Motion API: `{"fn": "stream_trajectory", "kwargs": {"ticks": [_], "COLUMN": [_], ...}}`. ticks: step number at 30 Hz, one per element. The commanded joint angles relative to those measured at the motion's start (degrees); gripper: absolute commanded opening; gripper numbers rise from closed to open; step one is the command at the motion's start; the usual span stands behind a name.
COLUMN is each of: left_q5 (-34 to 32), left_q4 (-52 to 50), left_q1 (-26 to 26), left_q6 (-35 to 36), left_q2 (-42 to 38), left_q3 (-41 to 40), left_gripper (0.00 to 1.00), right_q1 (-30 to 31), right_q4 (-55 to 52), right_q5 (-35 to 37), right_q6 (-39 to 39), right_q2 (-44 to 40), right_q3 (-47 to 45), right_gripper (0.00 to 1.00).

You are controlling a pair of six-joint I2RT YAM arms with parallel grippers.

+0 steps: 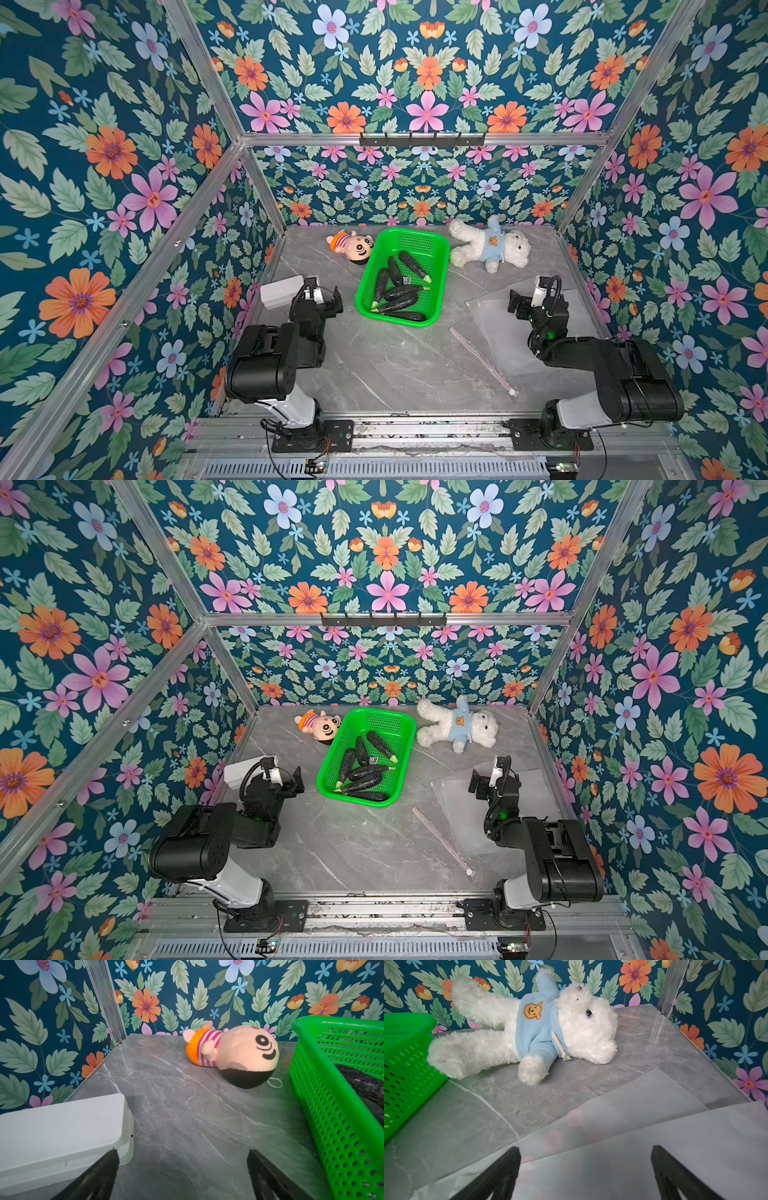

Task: Place the eggplant in a zip-top bag and seal the zipper
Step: Open the zipper food storage bag.

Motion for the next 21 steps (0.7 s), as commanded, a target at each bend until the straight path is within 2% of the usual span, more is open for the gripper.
{"fn": "stream_trajectory", "kwargs": {"ticks": [1,21], "left_q5": [-0.19,-0.09], "left_q4": [1.33,0.78], "left_q1": [-0.01,-0.01], "left_q6": [0.48,0.31], "left_q2": [-0.20,-0.02], "left_q3": [-0.12,0.22], "left_gripper": [0.99,0.99], "right_q1": [-0.02,-0.02], "right_q4": [0.29,0.03], "right_q5": [0.00,-0.08], "right_q6": [-0.27,-0.32], "right_q2": [-0.27,-0.27], "right_q3": [0.22,0.26], "right_gripper": [0.99,0.99]}}
